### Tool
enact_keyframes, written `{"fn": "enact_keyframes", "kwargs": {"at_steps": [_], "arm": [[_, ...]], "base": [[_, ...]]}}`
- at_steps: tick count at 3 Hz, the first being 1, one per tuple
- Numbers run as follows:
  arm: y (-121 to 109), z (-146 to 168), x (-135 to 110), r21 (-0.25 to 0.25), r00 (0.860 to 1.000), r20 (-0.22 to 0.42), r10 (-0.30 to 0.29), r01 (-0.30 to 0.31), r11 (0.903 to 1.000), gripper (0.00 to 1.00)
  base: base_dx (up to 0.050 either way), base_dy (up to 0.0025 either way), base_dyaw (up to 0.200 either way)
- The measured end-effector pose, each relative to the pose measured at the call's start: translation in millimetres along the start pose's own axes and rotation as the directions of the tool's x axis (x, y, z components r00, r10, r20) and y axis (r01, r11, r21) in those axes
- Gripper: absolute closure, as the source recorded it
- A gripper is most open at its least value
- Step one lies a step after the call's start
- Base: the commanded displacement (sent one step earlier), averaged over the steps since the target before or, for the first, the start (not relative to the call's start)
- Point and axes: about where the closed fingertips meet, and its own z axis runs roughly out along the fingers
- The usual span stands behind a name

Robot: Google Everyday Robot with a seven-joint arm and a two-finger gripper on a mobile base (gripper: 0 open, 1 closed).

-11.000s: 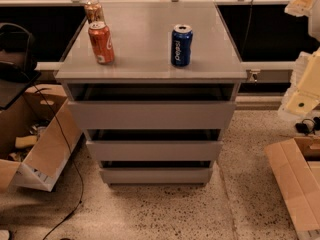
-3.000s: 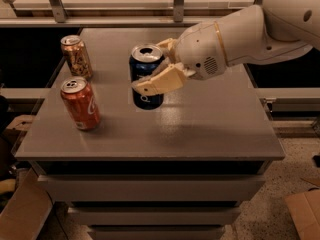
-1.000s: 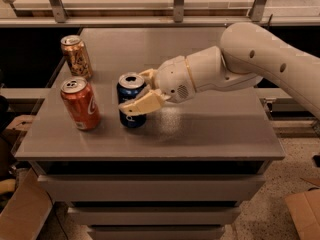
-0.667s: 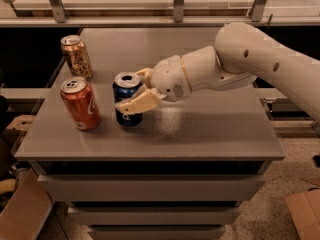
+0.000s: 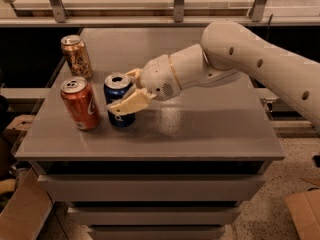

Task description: Move pepsi can near coke can

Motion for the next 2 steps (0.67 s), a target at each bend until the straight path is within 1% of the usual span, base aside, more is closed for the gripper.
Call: {"fn": "enact_keyframes", "kwargs": {"at_steps": [1,2], "arm": [[-0.6,6.1,0.6,-0.016,1.0,-0.02,0.004,-0.004,0.9999,0.83],[-1.7,11.0,0.1,-0.029,1.0,-0.031,0.004,-0.005,0.9996,0.59]], "base": [[0.0,0.0,0.0],[0.0,0.0,0.0]]}}
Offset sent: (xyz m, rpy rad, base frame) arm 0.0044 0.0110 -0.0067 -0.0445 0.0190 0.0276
